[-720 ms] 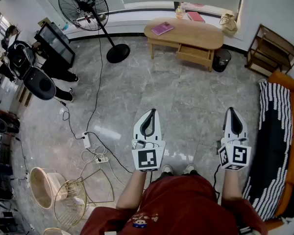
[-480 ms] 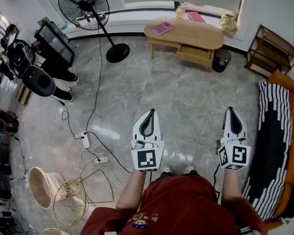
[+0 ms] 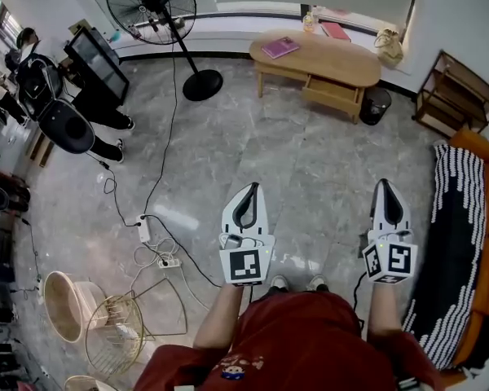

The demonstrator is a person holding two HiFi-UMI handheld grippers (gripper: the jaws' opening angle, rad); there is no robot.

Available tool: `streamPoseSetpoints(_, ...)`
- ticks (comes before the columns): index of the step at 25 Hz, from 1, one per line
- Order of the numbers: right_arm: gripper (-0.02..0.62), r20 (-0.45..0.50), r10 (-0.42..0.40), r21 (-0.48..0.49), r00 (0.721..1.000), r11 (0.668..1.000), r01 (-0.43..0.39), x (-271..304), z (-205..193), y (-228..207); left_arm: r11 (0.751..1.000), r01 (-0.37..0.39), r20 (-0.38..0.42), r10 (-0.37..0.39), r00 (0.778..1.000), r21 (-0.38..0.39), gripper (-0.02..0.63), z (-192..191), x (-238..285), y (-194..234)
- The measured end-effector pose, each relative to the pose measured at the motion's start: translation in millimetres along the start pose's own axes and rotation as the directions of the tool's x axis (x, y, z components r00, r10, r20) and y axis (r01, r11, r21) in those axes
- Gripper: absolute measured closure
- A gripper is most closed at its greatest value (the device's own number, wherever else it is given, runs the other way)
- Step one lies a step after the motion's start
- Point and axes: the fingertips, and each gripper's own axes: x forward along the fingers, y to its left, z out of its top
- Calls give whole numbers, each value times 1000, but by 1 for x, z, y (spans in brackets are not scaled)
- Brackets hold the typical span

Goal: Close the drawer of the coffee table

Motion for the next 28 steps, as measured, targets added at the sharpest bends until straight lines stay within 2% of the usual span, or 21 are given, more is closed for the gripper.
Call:
streamPoseSetpoints(15,597,5,3,7,1000,1000,-3,17,-7,70,1000,-9,-11,9,1000,2,600,-17,-21,71)
streamPoseSetpoints(22,594,-16,-13,-7,1000,1000,12,42,-18,65,1000,-5,-46,4,999,-17,600,-32,3,81)
streamPoseSetpoints(28,555,-27,-28,2,999,1000,28,89,-35,47,1000,22,-47,-22,999,1,600,-45,57,80)
